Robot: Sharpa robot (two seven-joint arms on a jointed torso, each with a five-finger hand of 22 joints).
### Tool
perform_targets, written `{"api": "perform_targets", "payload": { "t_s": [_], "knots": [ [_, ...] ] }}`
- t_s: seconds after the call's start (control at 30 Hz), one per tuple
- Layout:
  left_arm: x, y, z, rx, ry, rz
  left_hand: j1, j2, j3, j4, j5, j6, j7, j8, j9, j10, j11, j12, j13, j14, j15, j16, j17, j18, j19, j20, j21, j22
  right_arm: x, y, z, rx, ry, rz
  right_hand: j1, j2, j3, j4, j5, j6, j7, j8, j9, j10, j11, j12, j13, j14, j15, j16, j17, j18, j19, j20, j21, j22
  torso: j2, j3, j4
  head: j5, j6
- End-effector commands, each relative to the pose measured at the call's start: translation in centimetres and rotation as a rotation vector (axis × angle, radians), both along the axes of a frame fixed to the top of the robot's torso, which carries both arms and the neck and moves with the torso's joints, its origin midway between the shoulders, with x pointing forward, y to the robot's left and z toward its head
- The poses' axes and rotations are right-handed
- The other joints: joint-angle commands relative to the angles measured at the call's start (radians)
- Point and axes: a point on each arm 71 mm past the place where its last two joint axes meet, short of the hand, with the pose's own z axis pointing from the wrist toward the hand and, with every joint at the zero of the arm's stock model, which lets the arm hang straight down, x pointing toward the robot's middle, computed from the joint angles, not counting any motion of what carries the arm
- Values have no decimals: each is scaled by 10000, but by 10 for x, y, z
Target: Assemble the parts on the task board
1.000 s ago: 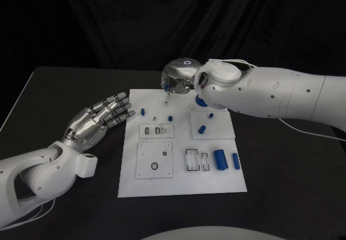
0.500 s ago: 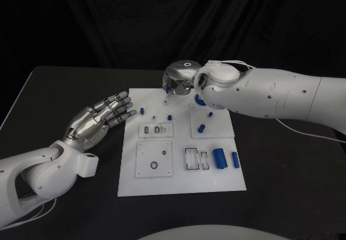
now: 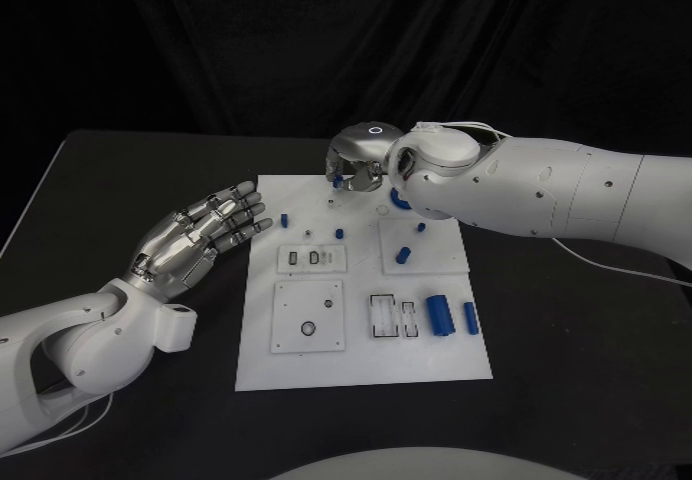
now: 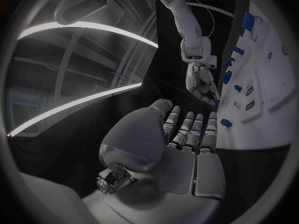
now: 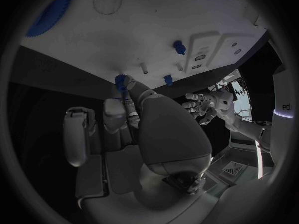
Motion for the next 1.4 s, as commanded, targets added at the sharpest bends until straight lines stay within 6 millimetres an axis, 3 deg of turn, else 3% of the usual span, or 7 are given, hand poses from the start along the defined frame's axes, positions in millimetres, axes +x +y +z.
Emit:
{"api": "perform_targets", "payload": {
  "t_s": [0.03,0.5,0.63,0.7,0.73,1.1,1.4],
  "knots": [
    [-2,6,18,-1575,-2044,540,-82,-15,74,-1,-26,-7,50,-5,-13,13,81,57,-9,10,83,34,-8,-101,17,54,-22,-17,0,-1,-2,-61,84,-99,23,-57,12,90,-53,-56,39,-70,10,123,-54,-40,12,-25,85,-52,-21,-2,-64,36,-67,684,-4,-1,-6,3,-25],
    [-1,7,16,-1518,-1990,573,-97,-32,106,-14,-40,-36,62,-13,-18,-1,93,53,-11,3,91,40,-11,-111,18,53,-22,-19,1,1,-4,-110,151,-97,-5,-145,80,257,-129,-277,58,-286,-14,12,3,-321,-4,-150,137,-190,-225,35,-169,86,-159,532,1,-5,4,2,-63],
    [-1,7,16,-1553,-1918,603,-105,-39,124,-20,-49,-50,69,-17,-21,-6,100,54,-11,-1,95,42,-13,-116,11,53,-26,-21,2,2,-7,-237,291,-235,-82,-386,166,471,-170,-814,20,-700,-172,-918,233,-1127,-54,-281,281,-335,-434,88,-311,199,-287,316,-1,-5,5,6,-86],
    [0,7,16,-1561,-1891,613,-114,-50,140,-26,-57,-46,77,-17,-20,-12,109,55,-12,-11,100,42,-16,-122,6,53,-30,-24,2,2,-8,-306,367,-305,-73,-464,156,524,-202,-978,27,-828,-239,-1185,288,-1327,-36,-335,287,-389,-507,112,-373,230,-345,221,-1,-4,3,6,-92],
    [0,7,16,-1563,-1877,618,-114,-50,140,-26,-57,-46,77,-17,-20,-12,109,55,-12,-11,100,42,-16,-122,6,53,-30,-24,3,2,-9,-340,404,-338,-27,-548,96,526,-245,-1385,-14,-1062,-369,-1919,369,-1721,-60,-446,195,-518,-708,167,-511,187,-462,5,-3,-4,2,8,-98],
    [0,9,15,-1580,-1763,666,-131,-65,168,-36,-65,-83,90,-26,-26,-26,123,51,-14,-19,109,46,-19,-131,4,54,-32,-26,3,1,-10,-235,319,-408,131,-526,-273,632,-300,-1909,-191,-1090,-639,-2876,409,-1972,-20,-677,158,-716,-942,247,-746,118,-726,-347,2,-7,16,-3,-99],
    [-2,14,15,-1541,-1742,780,-131,-65,168,-36,-65,-83,90,-26,-26,-26,123,51,-14,-19,109,46,-19,-131,4,54,-32,-26,-6,-18,9,606,-571,-178,370,-406,-336,614,60,-1741,-23,-963,-703,-2456,295,-1393,82,-684,88,-662,-810,255,-753,59,-781,-353,0,0,7,12,-44]
  ]
}}
